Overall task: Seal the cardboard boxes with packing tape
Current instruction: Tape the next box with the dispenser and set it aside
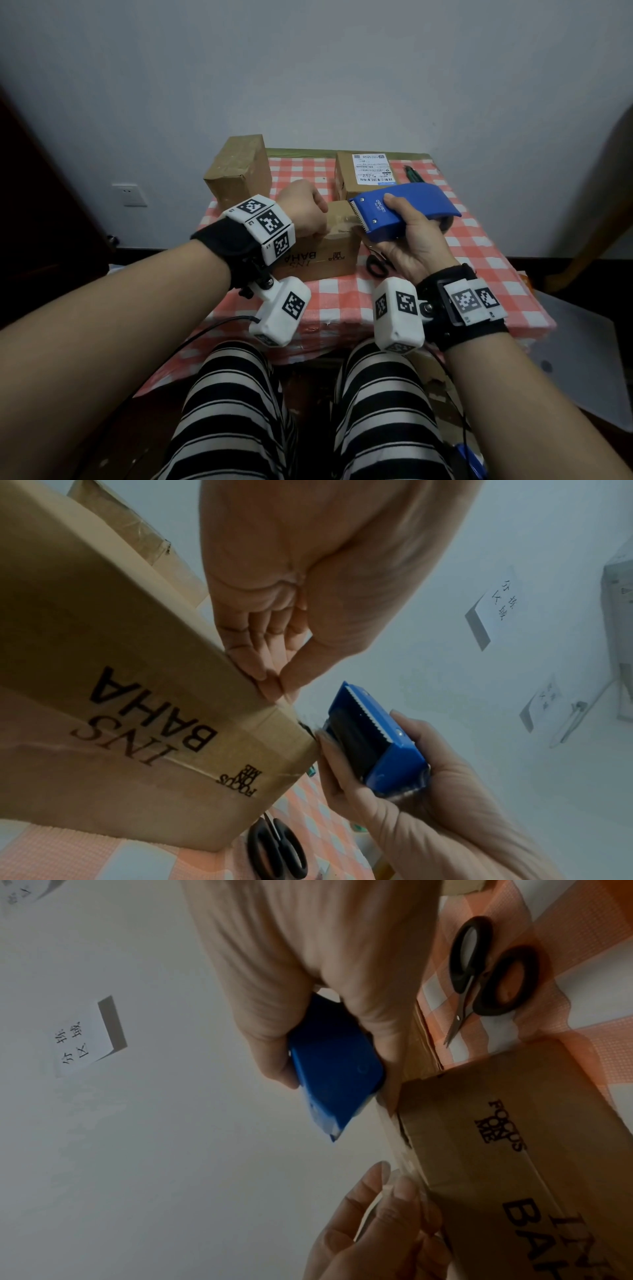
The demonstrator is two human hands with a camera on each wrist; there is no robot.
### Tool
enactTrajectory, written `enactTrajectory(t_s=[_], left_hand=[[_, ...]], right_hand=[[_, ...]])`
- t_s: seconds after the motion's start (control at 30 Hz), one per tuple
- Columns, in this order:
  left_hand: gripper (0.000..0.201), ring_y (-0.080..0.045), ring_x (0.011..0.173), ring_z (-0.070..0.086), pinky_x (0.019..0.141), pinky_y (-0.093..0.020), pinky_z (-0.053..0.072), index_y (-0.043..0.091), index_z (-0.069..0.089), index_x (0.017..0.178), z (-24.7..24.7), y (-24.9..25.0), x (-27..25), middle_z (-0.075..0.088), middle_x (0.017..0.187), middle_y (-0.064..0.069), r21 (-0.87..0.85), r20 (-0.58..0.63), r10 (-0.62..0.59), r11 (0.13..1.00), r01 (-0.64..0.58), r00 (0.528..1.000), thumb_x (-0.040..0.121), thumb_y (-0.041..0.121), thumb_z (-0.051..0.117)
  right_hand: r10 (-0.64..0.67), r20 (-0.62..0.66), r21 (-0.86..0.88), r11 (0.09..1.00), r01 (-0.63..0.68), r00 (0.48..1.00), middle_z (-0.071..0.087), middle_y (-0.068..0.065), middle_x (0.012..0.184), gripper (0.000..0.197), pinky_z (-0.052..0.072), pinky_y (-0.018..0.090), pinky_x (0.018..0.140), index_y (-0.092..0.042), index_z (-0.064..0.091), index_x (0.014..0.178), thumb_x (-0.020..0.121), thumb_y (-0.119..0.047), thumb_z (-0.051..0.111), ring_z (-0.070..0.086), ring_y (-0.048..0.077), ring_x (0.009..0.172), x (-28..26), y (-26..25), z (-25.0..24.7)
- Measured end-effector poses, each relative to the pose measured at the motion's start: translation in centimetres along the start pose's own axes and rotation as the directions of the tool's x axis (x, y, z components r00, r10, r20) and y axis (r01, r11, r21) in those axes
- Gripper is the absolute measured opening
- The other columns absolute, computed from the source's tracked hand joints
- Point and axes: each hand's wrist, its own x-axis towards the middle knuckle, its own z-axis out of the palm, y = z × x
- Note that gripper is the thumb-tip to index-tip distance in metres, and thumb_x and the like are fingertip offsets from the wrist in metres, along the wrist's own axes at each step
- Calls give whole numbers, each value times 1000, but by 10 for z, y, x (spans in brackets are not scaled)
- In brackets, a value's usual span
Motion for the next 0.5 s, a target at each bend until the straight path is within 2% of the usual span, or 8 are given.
enactTrajectory(t_s=[0.13,0.27,0.4,0.5], left_hand=[[25,-20,97,56,87,-30,49,13,66,100,-1,2,0,55,97,-2,32,18,-4,999,4,1000,79,7,77],[23,-25,100,63,92,-38,53,11,65,94,-1,4,1,63,100,-7,42,53,-39,998,36,998,77,4,77],[32,-26,98,64,90,-39,55,2,67,105,1,8,2,67,102,-10,104,50,-59,993,54,997,75,5,79],[39,-28,99,65,90,-41,55,1,63,110,0,12,4,67,107,-14,162,77,-101,983,88,992,76,11,79]], right_hand=[[-1,-24,-29,1000,0,1000,62,22,126,62,57,57,76,-8,40,138,84,1,70,68,36,105,-2,0,2],[0,-31,-34,999,-1,1000,63,22,125,62,58,54,72,-8,40,138,84,2,70,69,35,102,-3,-1,2],[3,-31,-34,999,-4,1000,61,22,127,63,58,57,76,-9,40,138,84,2,70,69,36,104,-5,0,2],[-2,-35,-19,1000,1,999,61,22,127,63,57,58,78,-9,41,137,83,3,70,68,36,104,-4,-1,4]])
